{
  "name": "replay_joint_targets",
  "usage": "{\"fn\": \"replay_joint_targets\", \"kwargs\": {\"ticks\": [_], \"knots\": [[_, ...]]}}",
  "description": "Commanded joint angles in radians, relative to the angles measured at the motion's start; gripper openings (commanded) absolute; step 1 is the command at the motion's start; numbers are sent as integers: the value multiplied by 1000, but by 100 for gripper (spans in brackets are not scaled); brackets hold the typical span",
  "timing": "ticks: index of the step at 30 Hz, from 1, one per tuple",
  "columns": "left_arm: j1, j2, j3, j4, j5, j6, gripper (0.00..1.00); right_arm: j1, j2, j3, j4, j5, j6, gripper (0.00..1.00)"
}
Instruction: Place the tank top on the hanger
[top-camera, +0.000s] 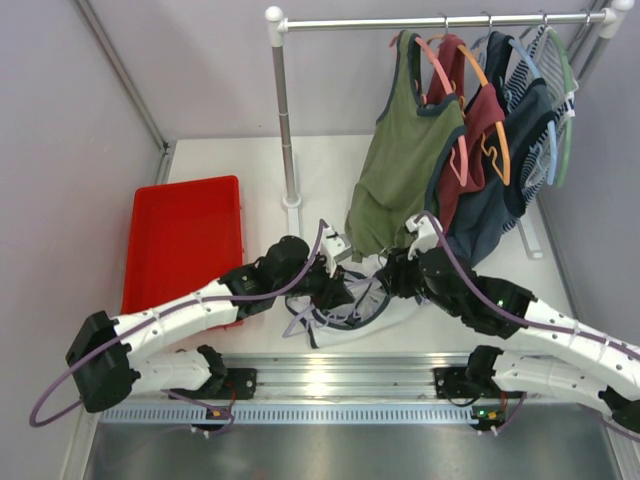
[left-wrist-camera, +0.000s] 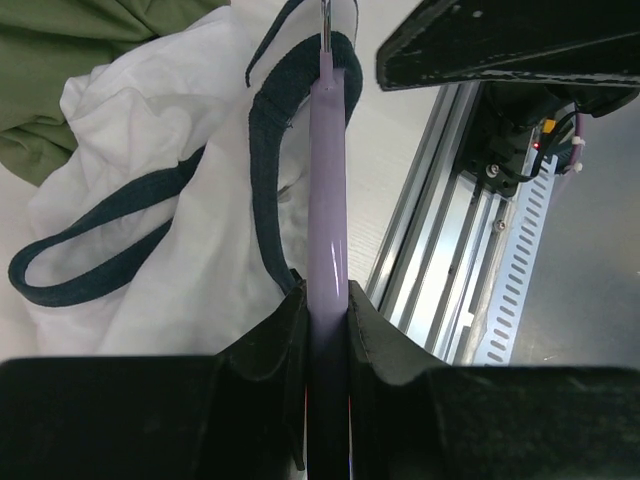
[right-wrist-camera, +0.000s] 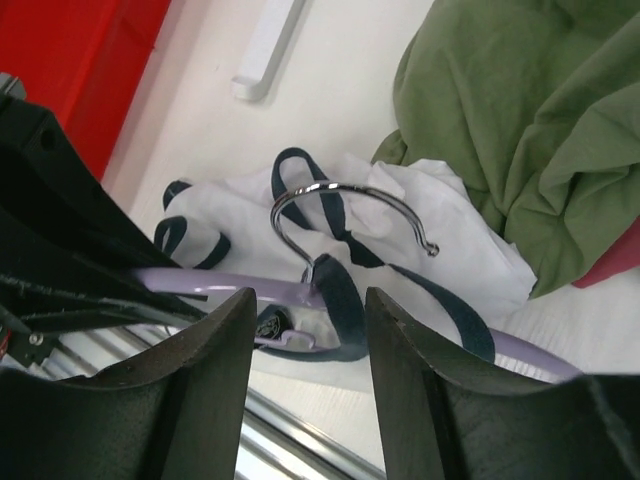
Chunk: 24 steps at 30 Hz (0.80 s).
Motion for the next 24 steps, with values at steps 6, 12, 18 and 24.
{"fn": "replay_joint_targets", "kwargs": {"ticks": [6, 12, 18, 24], "knots": [[-3, 4, 13, 151, 50, -30, 6, 18, 51, -33, 166, 75, 36, 45], [-10, 3, -1, 183, 7, -39, 8, 24, 39, -89, 180, 61, 68, 41], [-21, 27, 6, 194, 48, -41, 9, 24, 26, -119, 207, 79, 65, 36], [-32, 41, 14, 191, 64, -36, 10, 26, 43, -132, 230, 90, 59, 31]]}}
